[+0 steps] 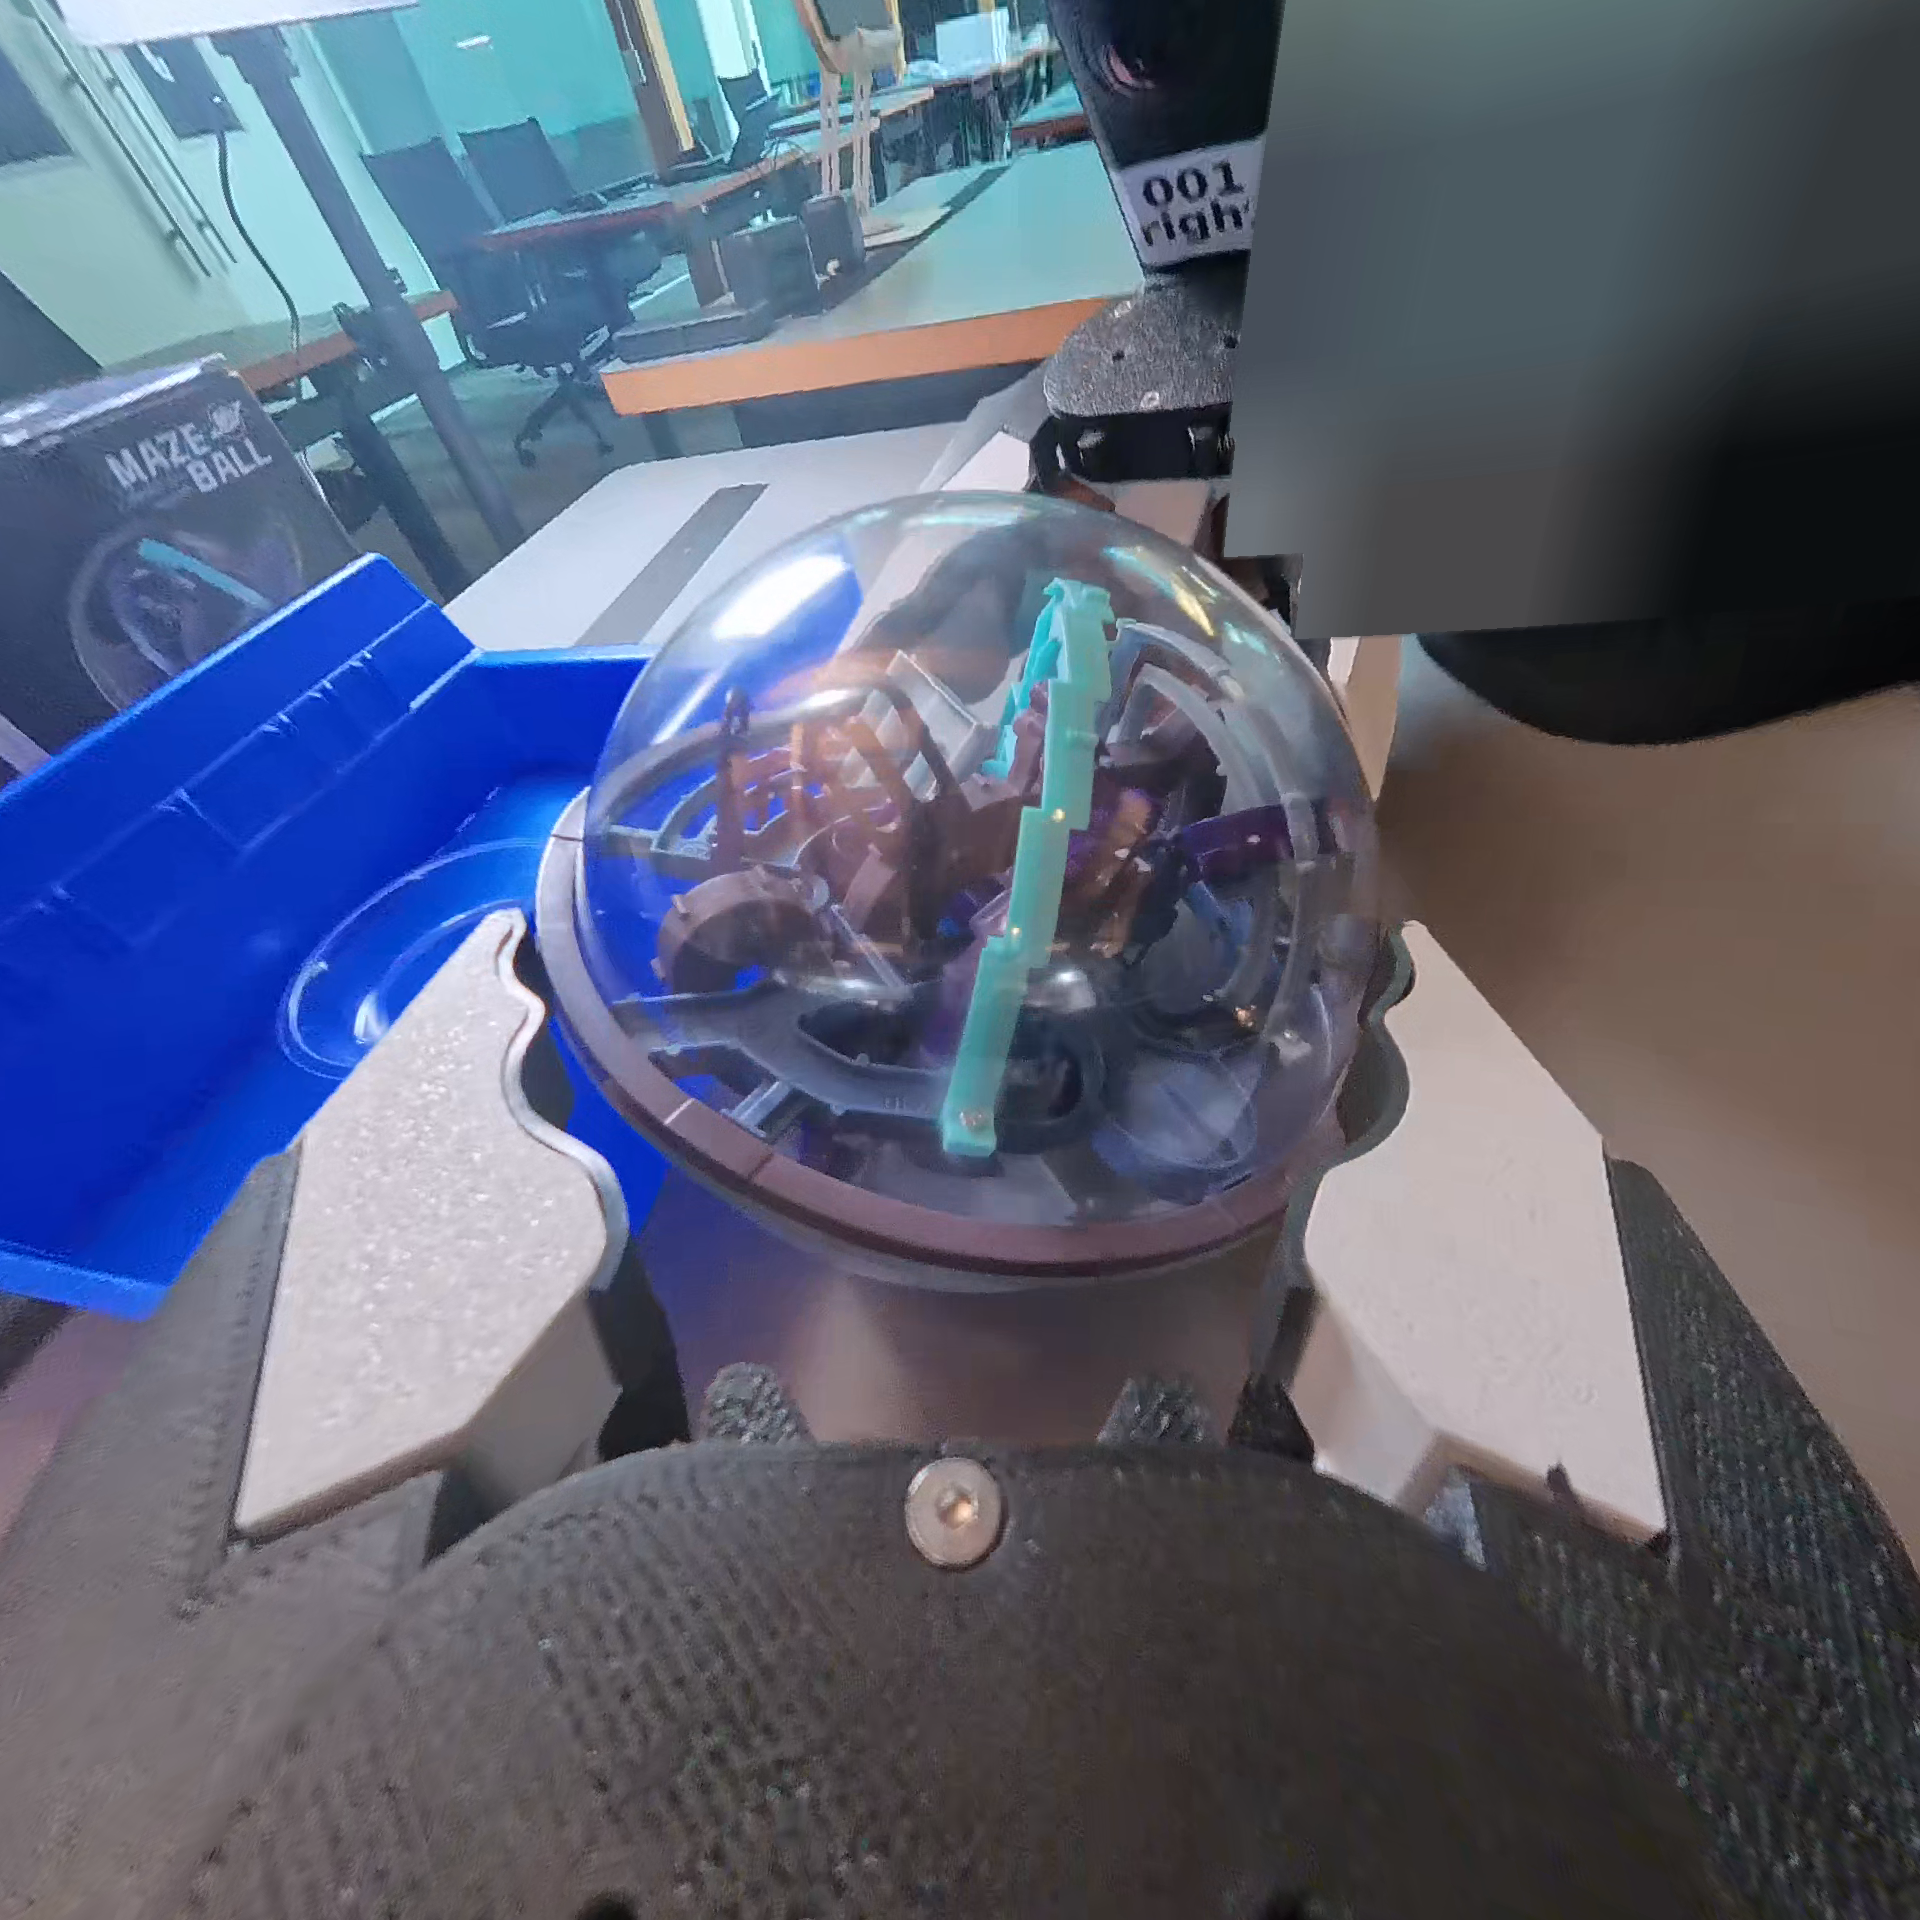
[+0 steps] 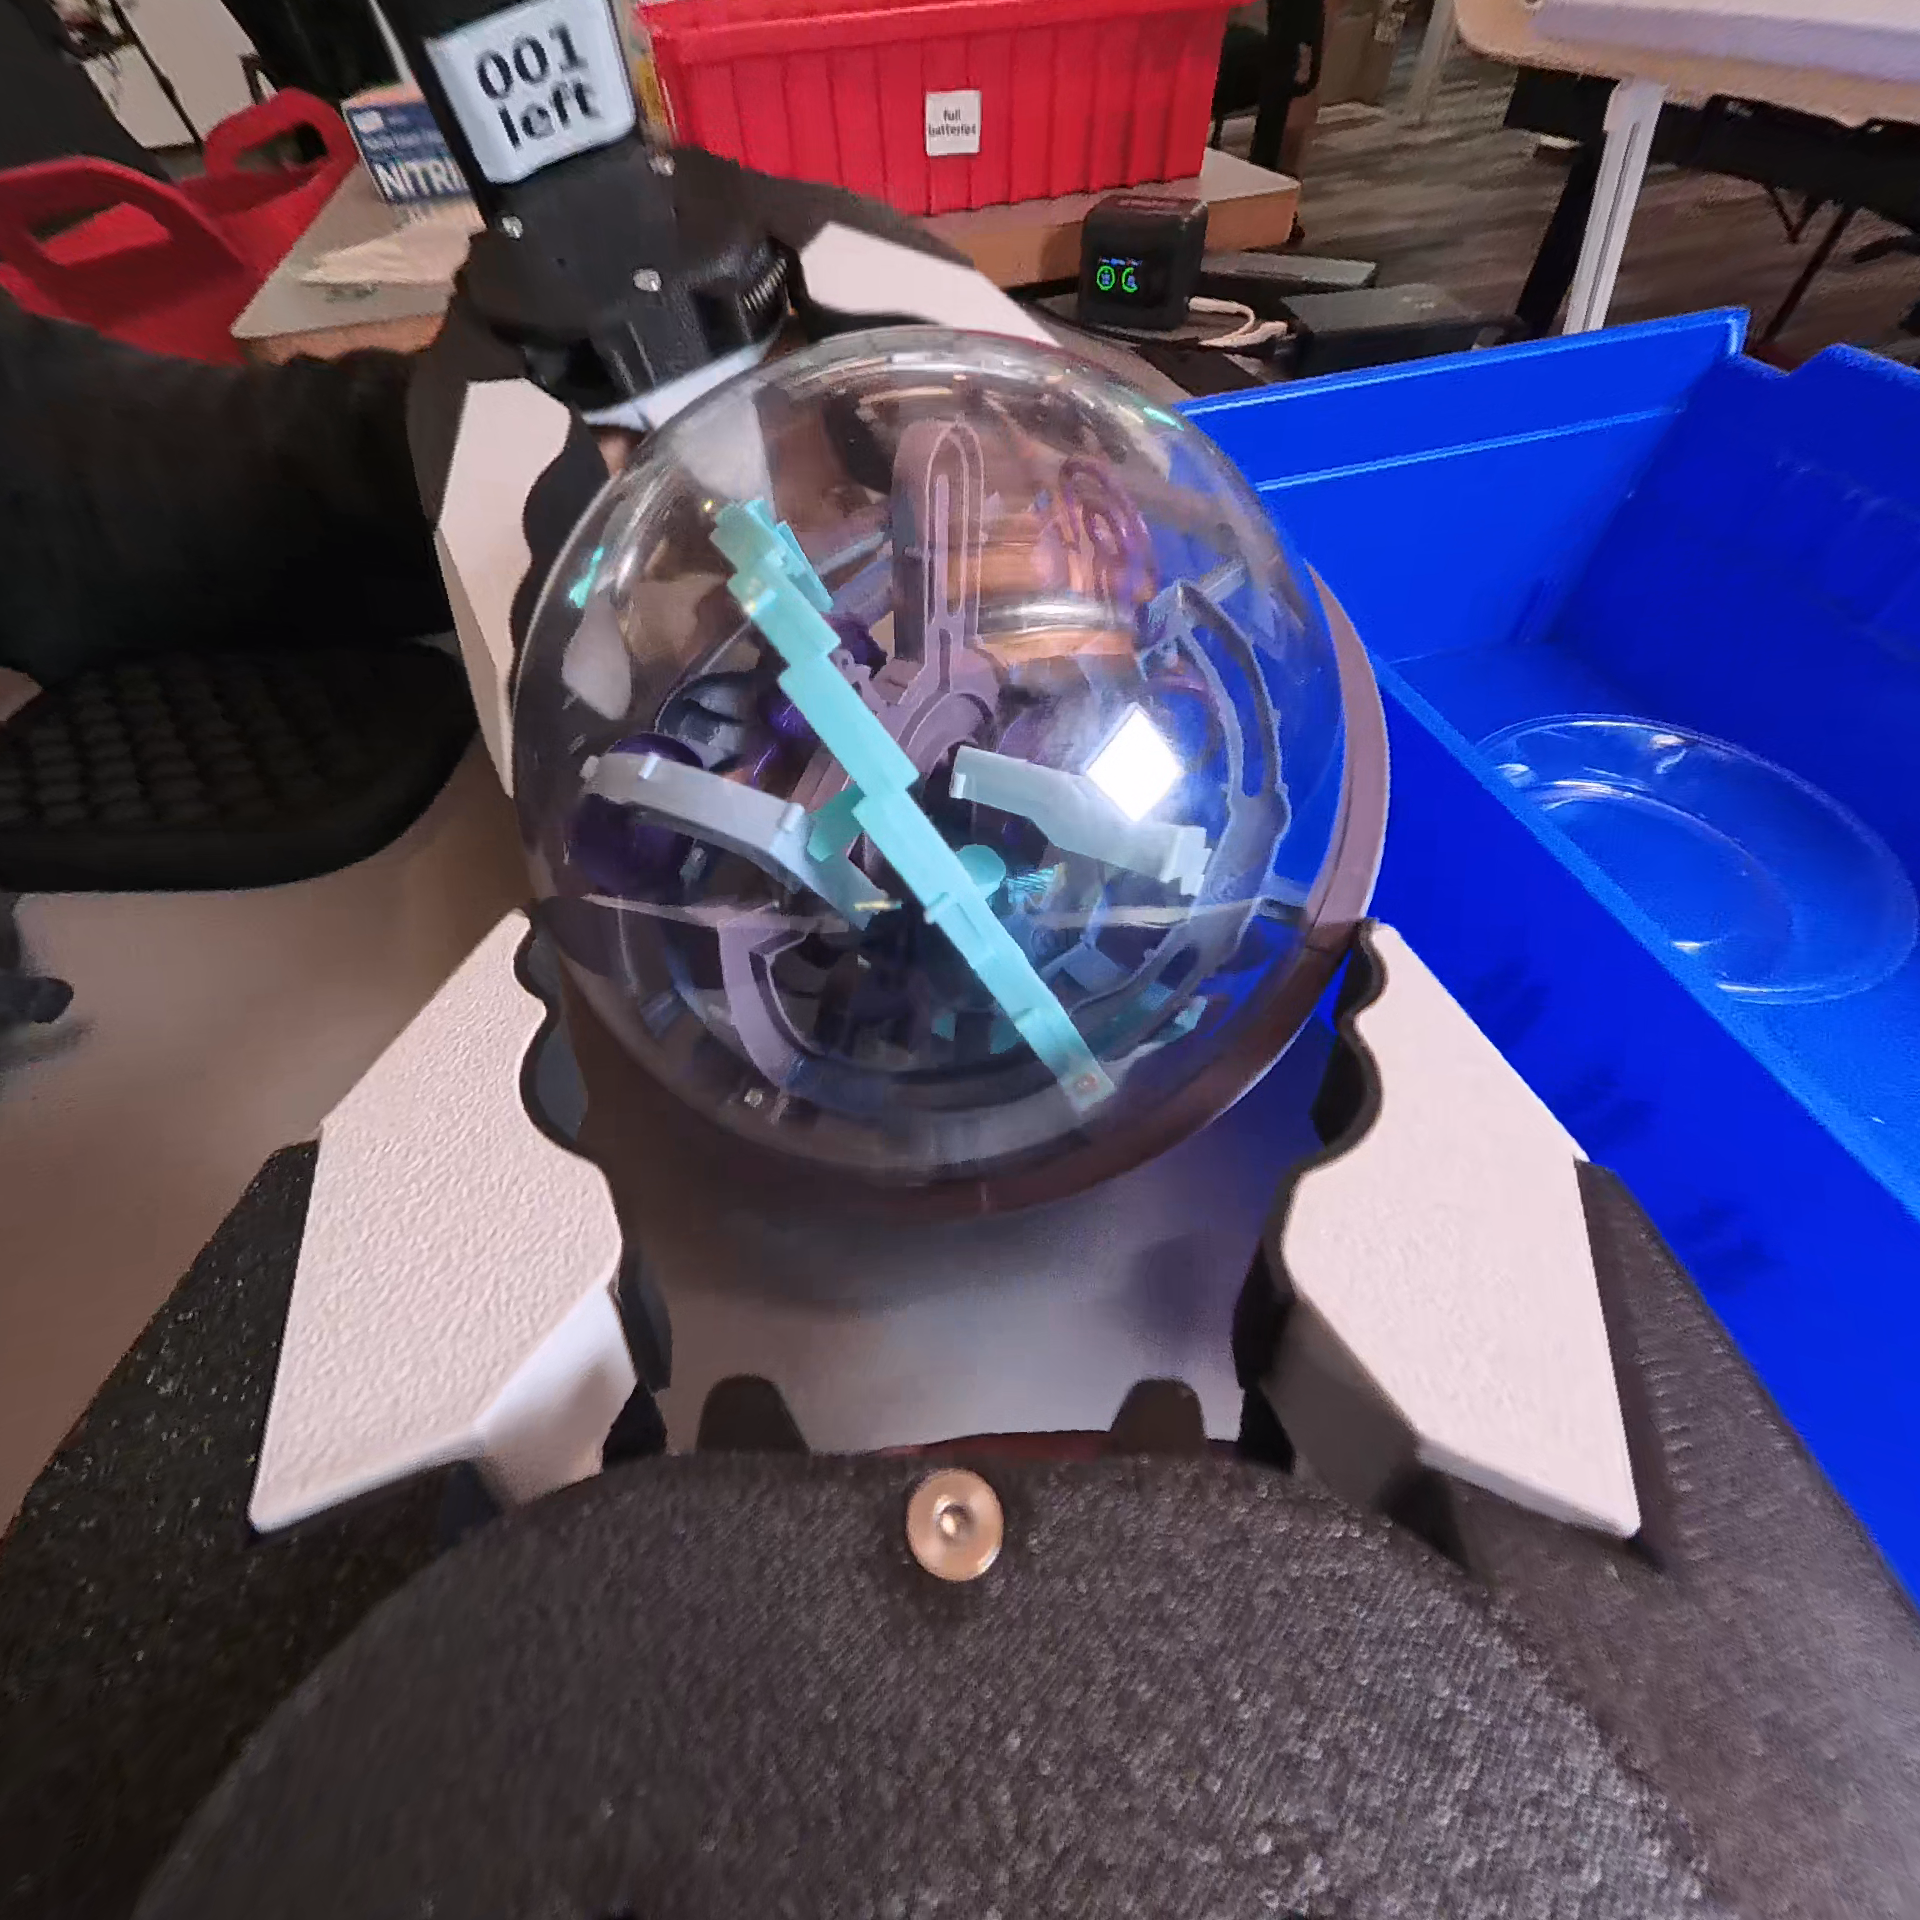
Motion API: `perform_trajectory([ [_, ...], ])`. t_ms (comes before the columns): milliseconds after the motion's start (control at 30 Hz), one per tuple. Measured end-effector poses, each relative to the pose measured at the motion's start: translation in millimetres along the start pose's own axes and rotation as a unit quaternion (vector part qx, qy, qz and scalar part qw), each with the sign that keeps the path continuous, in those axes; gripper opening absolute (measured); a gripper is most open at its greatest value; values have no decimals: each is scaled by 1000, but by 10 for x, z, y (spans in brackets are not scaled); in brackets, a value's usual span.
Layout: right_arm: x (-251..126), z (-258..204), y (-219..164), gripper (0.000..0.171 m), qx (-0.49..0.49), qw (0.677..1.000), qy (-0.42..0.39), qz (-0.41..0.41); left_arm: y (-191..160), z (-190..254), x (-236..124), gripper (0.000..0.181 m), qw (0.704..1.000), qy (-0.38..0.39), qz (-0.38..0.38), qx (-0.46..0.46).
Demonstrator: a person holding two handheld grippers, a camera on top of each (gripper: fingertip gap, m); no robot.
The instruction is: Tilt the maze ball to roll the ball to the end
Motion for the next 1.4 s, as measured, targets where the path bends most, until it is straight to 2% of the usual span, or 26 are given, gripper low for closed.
perform_trajectory([
  [200,-24,10,-23,146,2,1000,-8,26,-90,-88,27,147,993,-28,20,-110],
  [367,-83,-23,-72,150,-5,1000,-8,24,-152,-121,67,145,976,-67,35,-202],
  [600,-105,-26,-113,151,29,999,0,25,-139,-131,85,144,970,-72,48,-228],
  [733,-108,-14,-128,145,85,996,8,26,-153,-171,75,143,957,-85,60,-270],
  [933,-90,-46,-177,145,85,996,13,17,-96,-141,56,141,966,-74,72,-239],
  [1233,-7,-173,-226,145,18,1000,0,3,-43,-18,-46,138,986,-62,98,-116],
  [1400,-15,-211,-207,144,9,1000,-3,8,-70,14,-86,137,987,-65,107,-100],
])
Point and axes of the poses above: each gripper's, where its closed fingertips meet, x out along the fingers, y out of its top, z = x × y across the jaws, the point moved 10 cm from there along -x, back along the fingers, and after that the axes turned 1 degree about -y, right-handed, at the moved point
